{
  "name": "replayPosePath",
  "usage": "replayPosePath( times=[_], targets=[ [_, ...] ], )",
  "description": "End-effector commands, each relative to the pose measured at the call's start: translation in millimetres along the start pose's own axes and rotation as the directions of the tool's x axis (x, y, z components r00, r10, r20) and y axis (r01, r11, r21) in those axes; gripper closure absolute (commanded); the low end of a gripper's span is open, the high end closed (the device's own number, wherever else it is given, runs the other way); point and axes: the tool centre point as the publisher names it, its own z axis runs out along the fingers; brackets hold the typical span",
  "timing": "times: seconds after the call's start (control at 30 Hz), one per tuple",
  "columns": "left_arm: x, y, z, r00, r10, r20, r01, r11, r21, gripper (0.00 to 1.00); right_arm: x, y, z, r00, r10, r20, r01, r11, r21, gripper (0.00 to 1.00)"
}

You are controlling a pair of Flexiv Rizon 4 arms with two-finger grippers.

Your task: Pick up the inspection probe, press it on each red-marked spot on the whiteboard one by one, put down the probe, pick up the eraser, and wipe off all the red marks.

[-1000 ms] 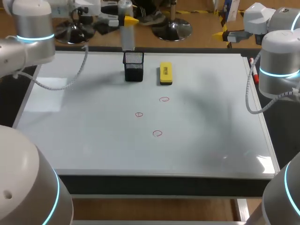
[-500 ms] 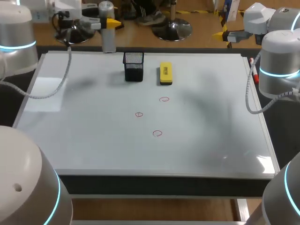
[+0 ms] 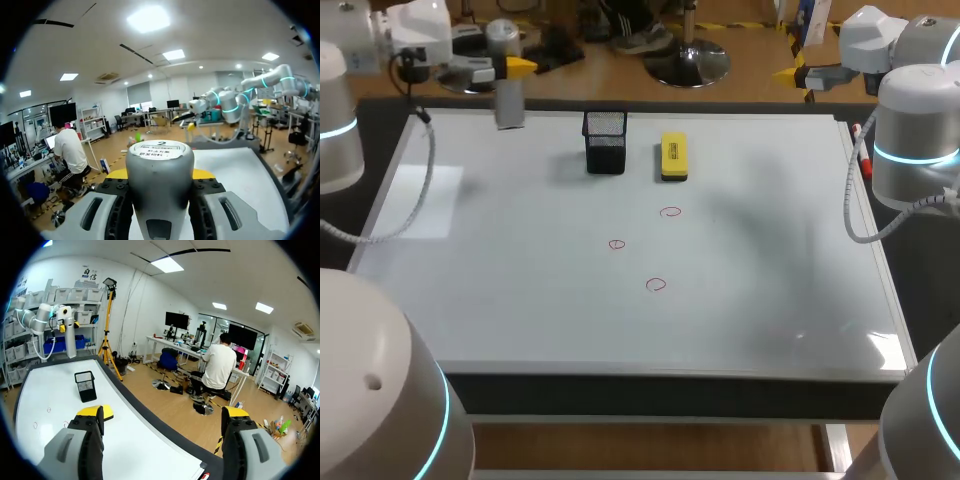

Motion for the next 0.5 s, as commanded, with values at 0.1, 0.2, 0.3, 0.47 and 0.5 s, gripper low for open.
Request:
replayPosePath(
  times=[0.1, 0.2, 0.3, 0.47, 0.5],
  targets=[
    [8.1, 14.4, -26.8, 0.995, 0.010, 0.104, -0.011, 1.000, 0.006, 1.00, -0.5, -0.3, 0.1, 1.000, 0.000, -0.001, 0.000, 1.000, -0.001, 0.00],
    [8.2, 20.8, -32.3, 0.993, 0.010, 0.117, -0.011, 1.000, 0.005, 1.00, -0.5, -0.3, 0.1, 1.000, 0.000, -0.001, 0.000, 1.000, -0.001, 0.00],
    [8.8, 27.5, -36.2, 0.992, 0.016, 0.124, -0.017, 1.000, 0.005, 1.00, -0.5, -0.3, 0.1, 1.000, 0.000, -0.001, 0.000, 1.000, -0.001, 0.00],
    [9.5, 37.5, -40.4, 0.990, 0.022, 0.136, -0.022, 1.000, -0.003, 1.00, -0.5, -0.3, 0.1, 1.000, 0.000, -0.001, 0.000, 1.000, -0.001, 0.00],
    [9.6, 39.5, -40.6, 0.990, 0.019, 0.137, -0.018, 1.000, -0.009, 1.00, -0.5, -0.3, 0.1, 1.000, 0.000, -0.001, 0.000, 1.000, -0.001, 0.00]
  ],
)
